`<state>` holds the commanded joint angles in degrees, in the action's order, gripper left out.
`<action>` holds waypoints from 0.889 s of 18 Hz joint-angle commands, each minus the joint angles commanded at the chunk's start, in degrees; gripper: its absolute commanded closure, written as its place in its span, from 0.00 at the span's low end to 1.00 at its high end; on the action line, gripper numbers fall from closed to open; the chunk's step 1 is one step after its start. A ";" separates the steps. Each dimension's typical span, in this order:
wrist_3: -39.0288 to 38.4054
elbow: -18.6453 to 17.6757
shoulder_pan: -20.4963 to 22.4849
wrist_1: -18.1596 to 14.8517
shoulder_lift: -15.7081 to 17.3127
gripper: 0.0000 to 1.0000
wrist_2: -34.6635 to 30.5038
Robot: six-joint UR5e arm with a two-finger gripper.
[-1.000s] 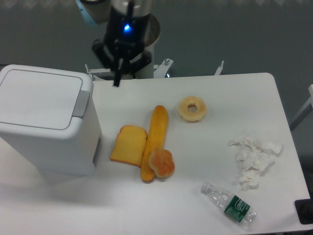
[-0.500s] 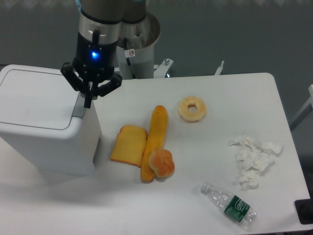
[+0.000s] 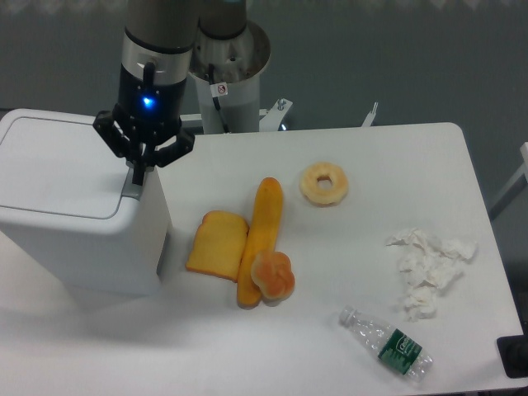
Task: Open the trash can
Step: 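Press down on the lid so it flips open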
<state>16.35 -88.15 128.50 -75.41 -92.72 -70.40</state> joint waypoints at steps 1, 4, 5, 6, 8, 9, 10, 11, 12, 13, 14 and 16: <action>0.09 -0.18 0.00 0.00 0.00 1.00 0.00; 0.09 -0.44 0.00 0.18 -0.17 1.00 0.00; 0.17 -0.53 0.00 0.18 -0.18 1.00 0.00; 0.18 -0.79 0.00 0.26 -0.18 1.00 0.00; 0.18 -0.79 0.00 0.26 -0.26 1.00 0.00; 0.18 -0.88 0.00 0.26 -0.18 1.00 0.00; 0.18 -0.97 0.00 0.35 0.00 1.00 0.00; 0.26 -0.97 0.00 0.35 0.09 1.00 -0.09; 0.35 -0.88 0.00 0.27 0.26 1.00 -0.09; 0.44 -0.36 0.09 0.18 0.35 1.00 0.00; 0.61 0.17 0.09 0.09 0.35 1.00 0.00; 0.70 1.05 0.18 0.26 0.35 0.89 0.00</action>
<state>17.05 -87.10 128.67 -75.15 -92.37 -70.40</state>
